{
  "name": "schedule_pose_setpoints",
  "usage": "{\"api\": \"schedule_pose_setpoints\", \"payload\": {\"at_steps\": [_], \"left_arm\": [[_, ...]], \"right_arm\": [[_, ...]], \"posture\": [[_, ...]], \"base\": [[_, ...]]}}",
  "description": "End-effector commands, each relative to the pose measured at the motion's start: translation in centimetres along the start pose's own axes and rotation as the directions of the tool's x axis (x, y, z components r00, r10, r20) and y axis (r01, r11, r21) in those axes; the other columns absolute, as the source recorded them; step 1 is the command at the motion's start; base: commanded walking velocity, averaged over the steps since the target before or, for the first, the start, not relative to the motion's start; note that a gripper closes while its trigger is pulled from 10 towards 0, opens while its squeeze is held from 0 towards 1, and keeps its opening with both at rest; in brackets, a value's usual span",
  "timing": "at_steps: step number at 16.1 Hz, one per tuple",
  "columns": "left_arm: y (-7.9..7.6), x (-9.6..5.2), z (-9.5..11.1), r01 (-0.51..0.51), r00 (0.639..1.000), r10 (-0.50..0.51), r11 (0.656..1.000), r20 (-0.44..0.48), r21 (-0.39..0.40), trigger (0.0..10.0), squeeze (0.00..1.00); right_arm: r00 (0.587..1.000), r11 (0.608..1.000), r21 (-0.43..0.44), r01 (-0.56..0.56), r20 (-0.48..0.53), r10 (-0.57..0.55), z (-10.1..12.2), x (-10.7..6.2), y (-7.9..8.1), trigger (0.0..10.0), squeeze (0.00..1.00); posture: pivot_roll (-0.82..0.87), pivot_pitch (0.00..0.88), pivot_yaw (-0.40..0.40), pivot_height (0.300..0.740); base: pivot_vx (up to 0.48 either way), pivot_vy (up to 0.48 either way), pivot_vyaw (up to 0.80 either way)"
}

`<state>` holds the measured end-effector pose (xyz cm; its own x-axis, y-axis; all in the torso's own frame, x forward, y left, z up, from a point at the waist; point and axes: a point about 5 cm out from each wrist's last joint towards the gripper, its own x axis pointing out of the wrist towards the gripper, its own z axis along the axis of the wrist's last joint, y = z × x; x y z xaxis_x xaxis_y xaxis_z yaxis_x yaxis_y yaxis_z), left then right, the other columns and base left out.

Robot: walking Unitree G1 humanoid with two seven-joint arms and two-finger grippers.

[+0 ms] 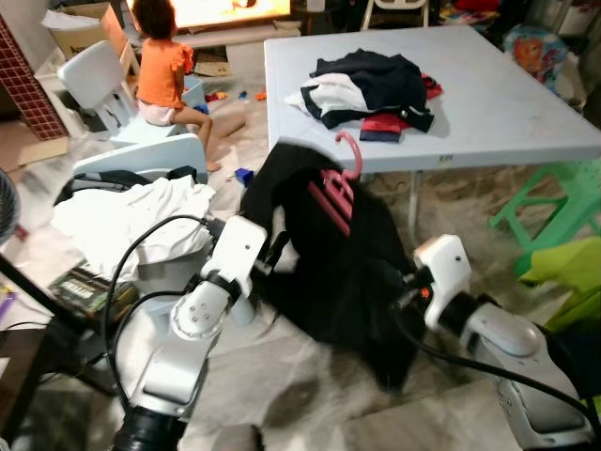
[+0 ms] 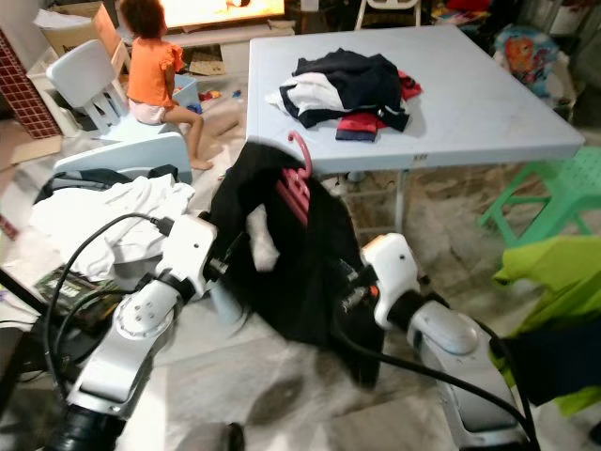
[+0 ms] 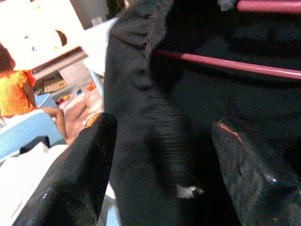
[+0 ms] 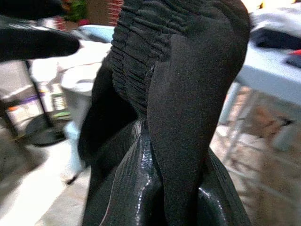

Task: Hang hanger

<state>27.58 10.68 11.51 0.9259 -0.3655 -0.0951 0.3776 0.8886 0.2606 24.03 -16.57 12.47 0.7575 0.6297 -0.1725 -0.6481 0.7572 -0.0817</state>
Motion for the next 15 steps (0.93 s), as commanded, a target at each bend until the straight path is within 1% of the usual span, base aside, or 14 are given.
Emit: {"api": "schedule_pose_setpoints", "payload": {"at_steps": [1, 4, 5, 6, 10, 12, 13, 14, 15], "left_arm": [[0.3, 0.2, 0.2, -0.004, 1.000, 0.004, 1.000, 0.005, 0.019, 10.0, 0.00], [0.3, 0.3, 0.1, -0.001, 1.000, 0.001, 0.999, 0.005, 0.034, 10.0, 0.00], [0.3, 0.3, 0.1, -0.002, 1.000, 0.001, 0.999, 0.005, 0.037, 10.0, 0.00], [0.4, 0.3, 0.0, -0.006, 1.000, 0.005, 0.999, 0.002, 0.041, 10.0, 0.00], [0.5, 0.2, -0.1, -0.007, 1.000, 0.007, 0.999, -0.002, 0.049, 10.0, 0.00], [0.5, 0.2, -0.1, -0.009, 1.000, 0.009, 0.999, -0.005, 0.051, 10.0, 0.00], [0.5, 0.2, -0.2, -0.009, 1.000, 0.009, 0.999, -0.007, 0.053, 10.0, 0.00], [0.6, 0.2, -0.2, -0.009, 1.000, 0.010, 0.998, -0.008, 0.054, 10.0, 0.00], [0.6, 0.2, -0.2, -0.009, 1.000, 0.009, 0.998, -0.007, 0.059, 10.0, 0.00]], "right_arm": [[0.995, 0.996, -0.023, -0.086, 0.046, 0.087, 1.7, -0.5, 0.3, 10.0, 0.00], [0.968, 0.968, -0.015, -0.251, -0.016, 0.250, 2.2, -1.9, 0.6, 10.0, 0.00], [0.959, 0.959, -0.013, -0.282, -0.035, 0.281, 2.3, -2.2, 0.6, 10.0, 0.00], [0.950, 0.951, 0.019, -0.310, -0.033, 0.310, 2.6, -2.6, 0.4, 10.0, 0.00], [0.929, 0.928, 0.066, -0.366, -0.032, 0.368, 3.7, -3.6, -0.3, 10.0, 0.00], [0.915, 0.914, 0.073, -0.398, -0.043, 0.402, 3.9, -4.0, -0.3, 10.0, 0.00], [0.909, 0.911, 0.084, -0.403, -0.082, 0.410, 3.5, -4.4, -0.5, 10.0, 0.00], [0.892, 0.899, 0.108, -0.425, -0.119, 0.436, 2.9, -5.1, -0.5, 10.0, 0.00], [0.882, 0.894, 0.117, -0.432, -0.150, 0.446, 2.5, -5.6, -0.6, 10.0, 0.00]], "posture": [[-0.05, 0.008, 0.012, 0.740], [-0.05, 0.006, 0.018, 0.740], [-0.05, 0.007, 0.019, 0.740], [-0.05, 0.006, 0.019, 0.740], [-0.05, 0.011, 0.021, 0.740], [-0.04, 0.011, 0.021, 0.740], [-0.04, 0.011, 0.021, 0.740], [-0.04, 0.011, 0.021, 0.740], [-0.04, 0.011, 0.021, 0.740]], "base": [[0.000, 0.000, 0.00], [0.000, 0.000, 0.00], [0.000, 0.000, 0.00], [0.000, 0.000, 0.00], [0.000, 0.000, 0.00], [0.000, 0.000, 0.00], [0.000, 0.000, 0.00], [0.000, 0.000, 0.00], [0.000, 0.000, 0.00]]}}
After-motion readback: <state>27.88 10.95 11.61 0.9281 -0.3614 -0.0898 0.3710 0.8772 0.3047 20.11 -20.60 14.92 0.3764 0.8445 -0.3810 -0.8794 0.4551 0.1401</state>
